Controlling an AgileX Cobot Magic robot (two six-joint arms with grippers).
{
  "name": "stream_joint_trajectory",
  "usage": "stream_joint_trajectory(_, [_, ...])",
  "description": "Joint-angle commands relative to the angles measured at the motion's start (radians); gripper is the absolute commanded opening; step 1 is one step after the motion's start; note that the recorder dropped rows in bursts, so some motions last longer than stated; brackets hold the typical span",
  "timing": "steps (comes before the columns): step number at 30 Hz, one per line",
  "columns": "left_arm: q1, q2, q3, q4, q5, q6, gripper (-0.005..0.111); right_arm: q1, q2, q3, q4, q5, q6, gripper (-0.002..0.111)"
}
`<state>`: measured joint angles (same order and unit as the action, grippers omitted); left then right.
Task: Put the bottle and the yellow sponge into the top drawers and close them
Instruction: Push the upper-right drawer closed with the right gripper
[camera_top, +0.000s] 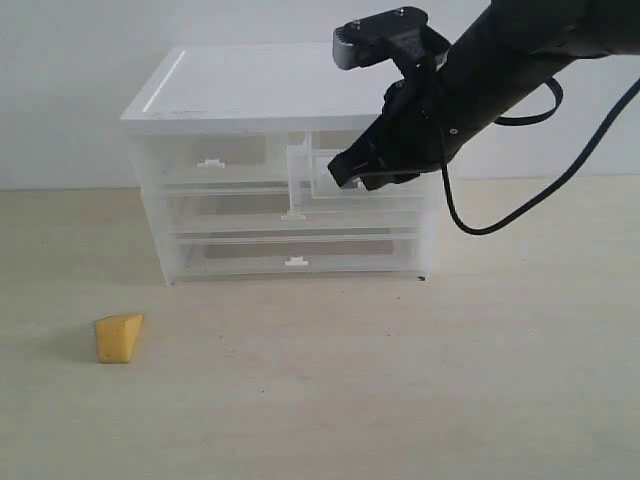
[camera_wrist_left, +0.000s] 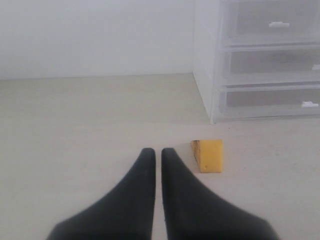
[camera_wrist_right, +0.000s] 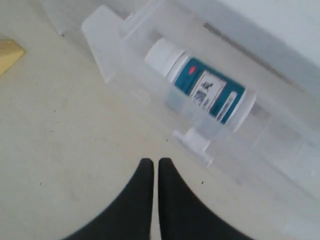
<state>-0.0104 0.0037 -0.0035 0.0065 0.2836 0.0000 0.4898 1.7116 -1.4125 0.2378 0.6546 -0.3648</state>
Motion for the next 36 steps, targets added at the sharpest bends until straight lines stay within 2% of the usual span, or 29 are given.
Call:
stream_joint_trajectory(1, [0.001, -0.004, 0.003, 0.002, -0.007, 0.0, 0.004, -0.001, 0.009, -0.006, -0.015, -0.092, -0.008, 0.001])
stream_joint_trajectory(24, [0.001, -0.004, 0.003, 0.002, -0.007, 0.0, 0.004, -0.003, 0.095, -0.006, -0.066, -0.438, 0.0, 0.001])
stream_joint_trajectory(30, [0.001, -0.004, 0.003, 0.002, -0.007, 0.0, 0.004, -0.003, 0.095, -0.006, -0.066, -0.411, 0.024, 0.001])
stream_joint_trajectory(36, [0.001, -0.004, 0.003, 0.002, -0.007, 0.0, 0.004, -0.003, 0.051, -0.006, -0.089, -0.18, 0.022, 0.001])
